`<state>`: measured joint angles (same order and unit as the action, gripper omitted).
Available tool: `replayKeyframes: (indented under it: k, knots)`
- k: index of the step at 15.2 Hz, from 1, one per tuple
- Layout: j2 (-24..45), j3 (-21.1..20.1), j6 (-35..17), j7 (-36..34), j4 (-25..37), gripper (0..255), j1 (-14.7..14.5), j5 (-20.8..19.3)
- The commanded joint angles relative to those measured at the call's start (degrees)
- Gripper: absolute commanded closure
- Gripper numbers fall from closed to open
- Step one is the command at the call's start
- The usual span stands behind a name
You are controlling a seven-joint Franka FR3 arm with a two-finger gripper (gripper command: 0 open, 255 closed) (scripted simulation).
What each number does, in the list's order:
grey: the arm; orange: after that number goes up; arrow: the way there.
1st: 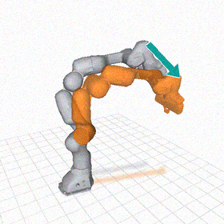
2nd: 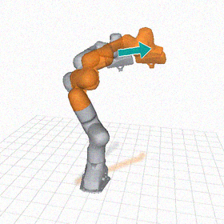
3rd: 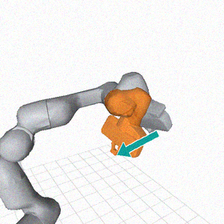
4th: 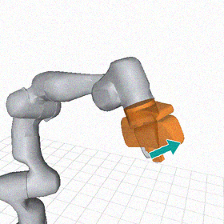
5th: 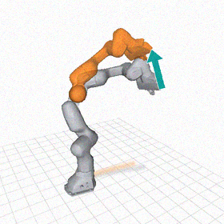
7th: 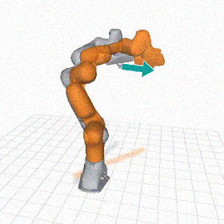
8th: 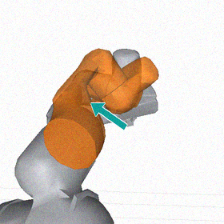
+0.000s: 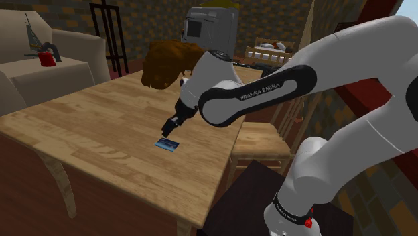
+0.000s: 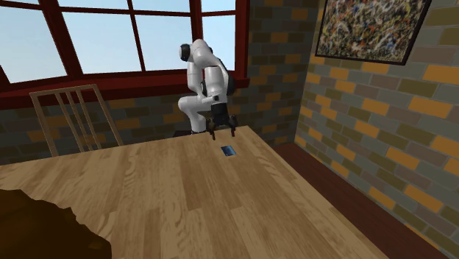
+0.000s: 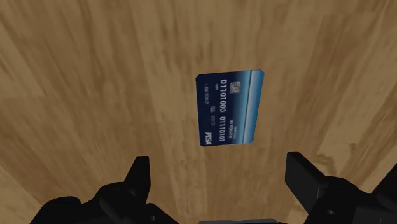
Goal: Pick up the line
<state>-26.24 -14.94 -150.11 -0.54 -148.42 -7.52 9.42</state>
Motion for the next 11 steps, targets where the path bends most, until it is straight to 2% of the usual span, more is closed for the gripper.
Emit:
replayKeyframes:
  k: [1, 3, 11]
  knots:
    - [4.0, -1.1, -7.2, 0.9, 0.4, 0, 0.0, -0.9]
    - [7.3, -2.6, -12.4, 0.8, 1.1, 0, 0.5, -2.3]
    - [11.6, -4.1, -19.3, -0.4, -1.6, 0, 1.7, -3.7]
